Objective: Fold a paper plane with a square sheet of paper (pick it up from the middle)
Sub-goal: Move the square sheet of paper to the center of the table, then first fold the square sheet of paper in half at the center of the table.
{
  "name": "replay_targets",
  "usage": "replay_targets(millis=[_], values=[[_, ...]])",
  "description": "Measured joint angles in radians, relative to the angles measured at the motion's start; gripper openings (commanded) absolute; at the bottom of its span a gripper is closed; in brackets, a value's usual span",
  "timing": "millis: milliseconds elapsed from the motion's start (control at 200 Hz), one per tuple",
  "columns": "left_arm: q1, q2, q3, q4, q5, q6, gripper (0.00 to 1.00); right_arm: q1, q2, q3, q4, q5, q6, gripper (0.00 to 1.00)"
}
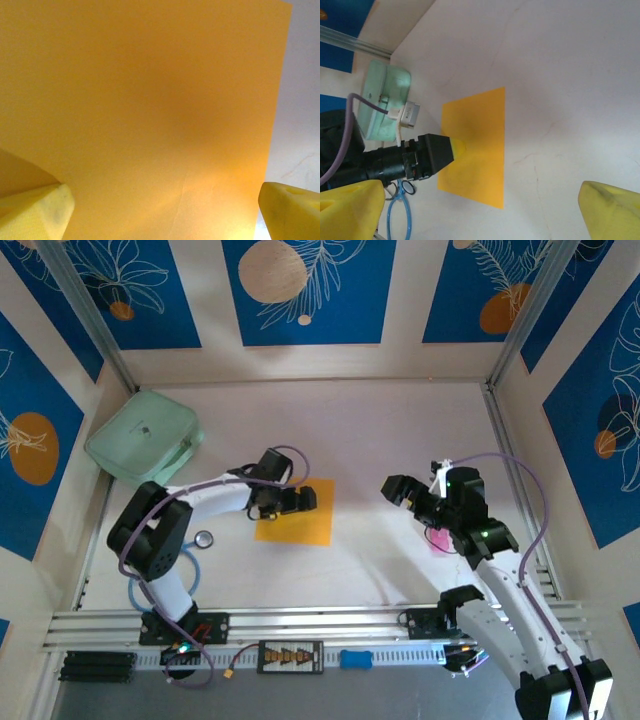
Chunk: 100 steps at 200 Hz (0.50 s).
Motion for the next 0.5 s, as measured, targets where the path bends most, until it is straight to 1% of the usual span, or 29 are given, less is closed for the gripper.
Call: replay_targets(millis=[65,95,215,345,500], values=[[-0.049,0.0,0.002,-0.001,-0.032,-0.041,0.98,0.001,0.02,0.0,-0.005,-0.008,0.001,0.99],[-0.067,-0.001,0.005,-0.006,-0.047,-0.056,0.99,0.003,0.027,0.0,-0.01,-0.011,0.001,0.99],[-0.105,-0.001,0.04,-0.082,-0.107,-0.071,1.0,0.018,0.053,0.0,-0.037,-0.013,0.001,0.99],[-0.107,0.002,0.121,-0.216,-0.166,0.004,1.0,0.056,0.089,0.001,-0.056,-0.015,0.001,0.98],[-0.103,0.059,0.285,-0.353,-0.203,0.13,1.0,0.114,0.145,0.024,-0.084,0.009,0.002,0.98]])
